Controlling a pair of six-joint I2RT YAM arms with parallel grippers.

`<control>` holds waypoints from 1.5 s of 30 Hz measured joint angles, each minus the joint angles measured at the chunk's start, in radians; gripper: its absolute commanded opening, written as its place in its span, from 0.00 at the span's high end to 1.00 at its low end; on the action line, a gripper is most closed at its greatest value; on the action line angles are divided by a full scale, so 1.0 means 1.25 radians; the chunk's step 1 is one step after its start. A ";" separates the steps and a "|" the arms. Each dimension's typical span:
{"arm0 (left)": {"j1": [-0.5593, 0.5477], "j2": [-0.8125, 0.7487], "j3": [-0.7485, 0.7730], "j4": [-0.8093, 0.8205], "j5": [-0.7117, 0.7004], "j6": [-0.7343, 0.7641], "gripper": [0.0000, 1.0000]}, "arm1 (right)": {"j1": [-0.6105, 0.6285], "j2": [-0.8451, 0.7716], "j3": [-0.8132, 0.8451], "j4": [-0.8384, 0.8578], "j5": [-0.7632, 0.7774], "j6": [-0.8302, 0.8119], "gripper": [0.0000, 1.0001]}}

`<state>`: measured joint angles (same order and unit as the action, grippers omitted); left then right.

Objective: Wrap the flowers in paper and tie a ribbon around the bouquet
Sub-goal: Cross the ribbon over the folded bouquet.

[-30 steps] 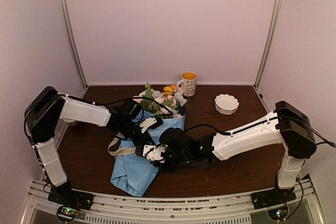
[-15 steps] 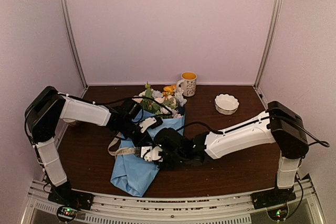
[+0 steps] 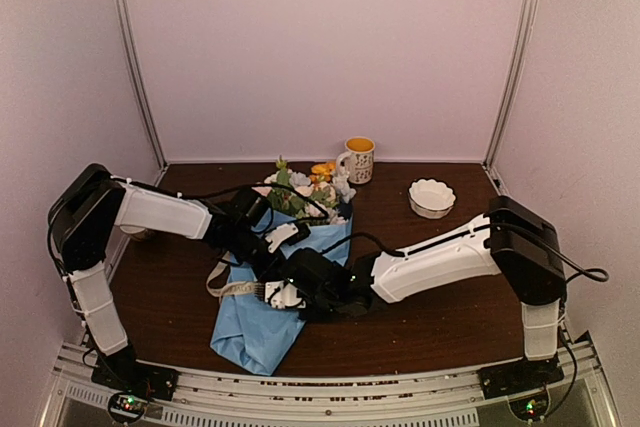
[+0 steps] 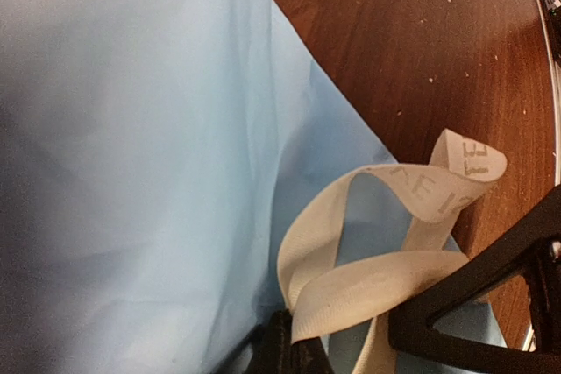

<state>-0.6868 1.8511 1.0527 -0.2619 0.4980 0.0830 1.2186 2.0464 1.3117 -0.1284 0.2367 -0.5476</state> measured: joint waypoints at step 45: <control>0.004 -0.101 -0.068 0.064 0.009 -0.045 1.00 | -0.203 -0.133 -0.079 0.024 -0.341 0.750 0.74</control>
<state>-0.6815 1.7245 0.9672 -0.1814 0.5095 0.0269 0.9649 1.8805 1.2129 -0.0982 -0.1902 0.3897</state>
